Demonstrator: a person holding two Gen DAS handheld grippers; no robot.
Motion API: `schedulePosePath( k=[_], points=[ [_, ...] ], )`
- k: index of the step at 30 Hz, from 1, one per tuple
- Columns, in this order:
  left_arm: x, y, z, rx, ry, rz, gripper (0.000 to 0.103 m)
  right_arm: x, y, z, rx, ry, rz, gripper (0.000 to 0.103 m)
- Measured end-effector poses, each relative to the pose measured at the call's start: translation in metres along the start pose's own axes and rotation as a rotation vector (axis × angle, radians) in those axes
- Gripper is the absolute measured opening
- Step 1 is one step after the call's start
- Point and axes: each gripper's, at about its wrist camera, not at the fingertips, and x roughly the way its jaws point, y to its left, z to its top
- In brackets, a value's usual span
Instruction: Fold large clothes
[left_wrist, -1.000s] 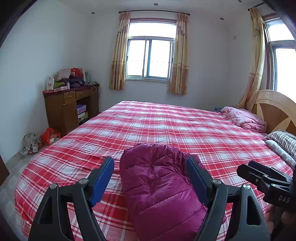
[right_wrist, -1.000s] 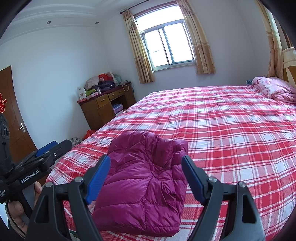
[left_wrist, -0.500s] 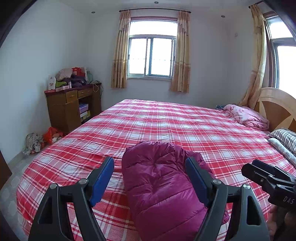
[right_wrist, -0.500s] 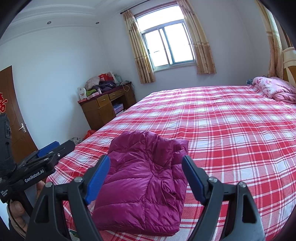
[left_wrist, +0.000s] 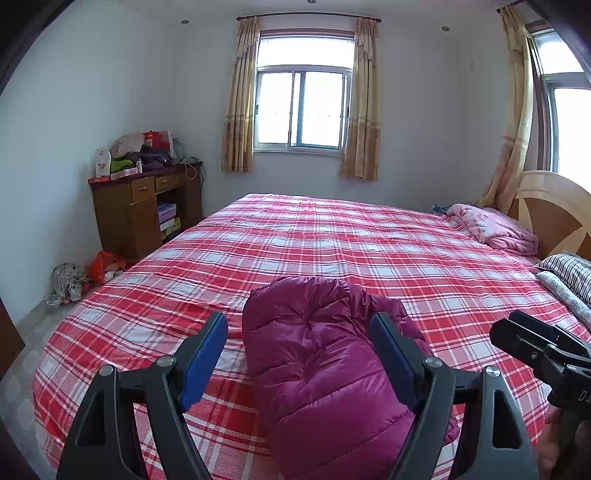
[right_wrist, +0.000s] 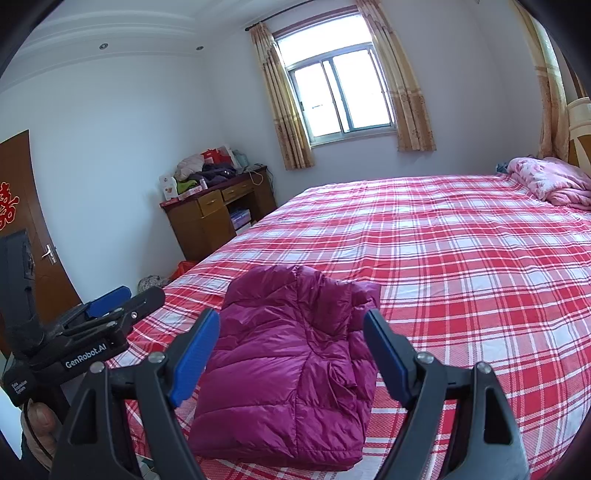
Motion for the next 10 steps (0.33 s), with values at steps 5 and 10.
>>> schedulePosePath(
  k=[5,10],
  points=[
    [0.0005,-0.0003,-0.0029,0.006,-0.013,0.020,0.081,0.0031,-0.0030,-0.0028,0.007,0.013,-0.002,0.083],
    [0.0013,-0.0042,-0.0047,0.017,-0.016,0.015,0.081,0.0048,-0.0071,-0.0057,0.013,0.027,-0.006,0.083]
  ],
)
